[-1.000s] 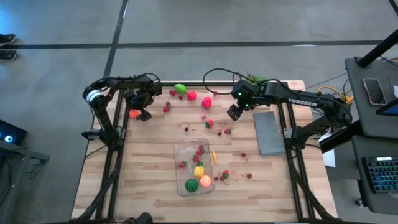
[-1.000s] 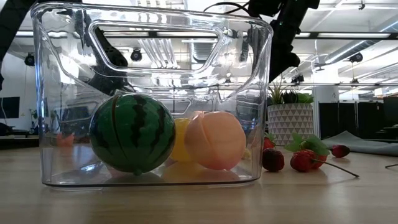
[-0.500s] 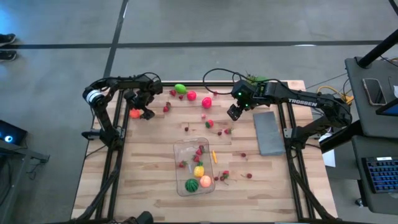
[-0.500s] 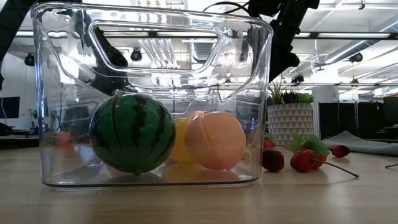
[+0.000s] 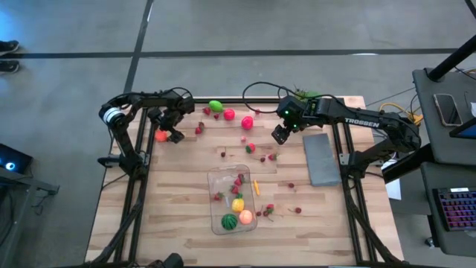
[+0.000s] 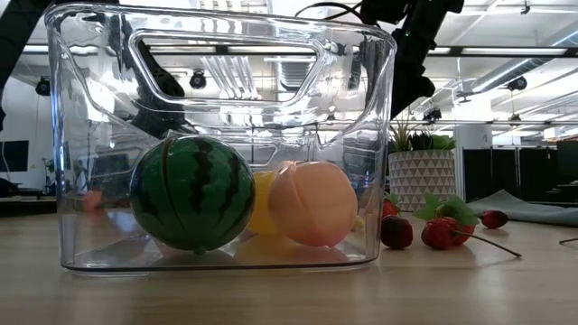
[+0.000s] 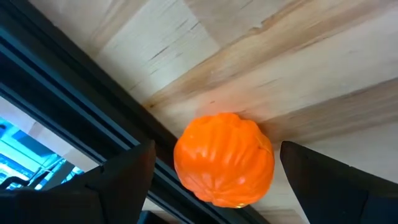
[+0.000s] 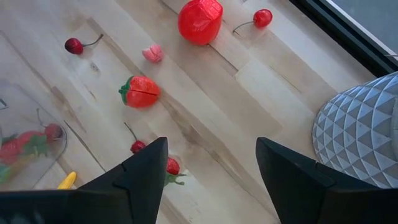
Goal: Pick and placing Produce into tupperware
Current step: Put the orange pumpkin into the transparent bin
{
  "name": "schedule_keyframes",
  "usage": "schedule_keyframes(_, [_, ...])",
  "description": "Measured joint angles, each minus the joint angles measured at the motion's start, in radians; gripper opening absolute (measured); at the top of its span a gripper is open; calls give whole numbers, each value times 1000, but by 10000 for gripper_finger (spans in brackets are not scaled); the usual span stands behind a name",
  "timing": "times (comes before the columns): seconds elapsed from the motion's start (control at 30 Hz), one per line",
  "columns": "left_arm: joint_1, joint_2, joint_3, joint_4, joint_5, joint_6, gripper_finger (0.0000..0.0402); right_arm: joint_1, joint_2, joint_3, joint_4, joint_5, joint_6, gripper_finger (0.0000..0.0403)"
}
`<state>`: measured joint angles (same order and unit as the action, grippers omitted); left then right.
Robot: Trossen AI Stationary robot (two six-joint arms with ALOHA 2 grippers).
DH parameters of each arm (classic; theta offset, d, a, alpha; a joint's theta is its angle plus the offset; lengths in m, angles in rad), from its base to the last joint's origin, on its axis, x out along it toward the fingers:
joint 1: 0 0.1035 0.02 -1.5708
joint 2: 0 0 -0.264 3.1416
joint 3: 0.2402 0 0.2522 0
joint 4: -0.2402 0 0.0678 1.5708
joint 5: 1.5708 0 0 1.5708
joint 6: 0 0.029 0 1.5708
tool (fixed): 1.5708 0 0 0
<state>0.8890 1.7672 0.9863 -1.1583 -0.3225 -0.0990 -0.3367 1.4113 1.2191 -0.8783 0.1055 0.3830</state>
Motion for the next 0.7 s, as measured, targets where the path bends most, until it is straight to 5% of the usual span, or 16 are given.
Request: schedule_keyframes(0.7, [0, 0, -10, 19, 84, -36, 254, 0, 0, 0, 0, 0, -2, 240])
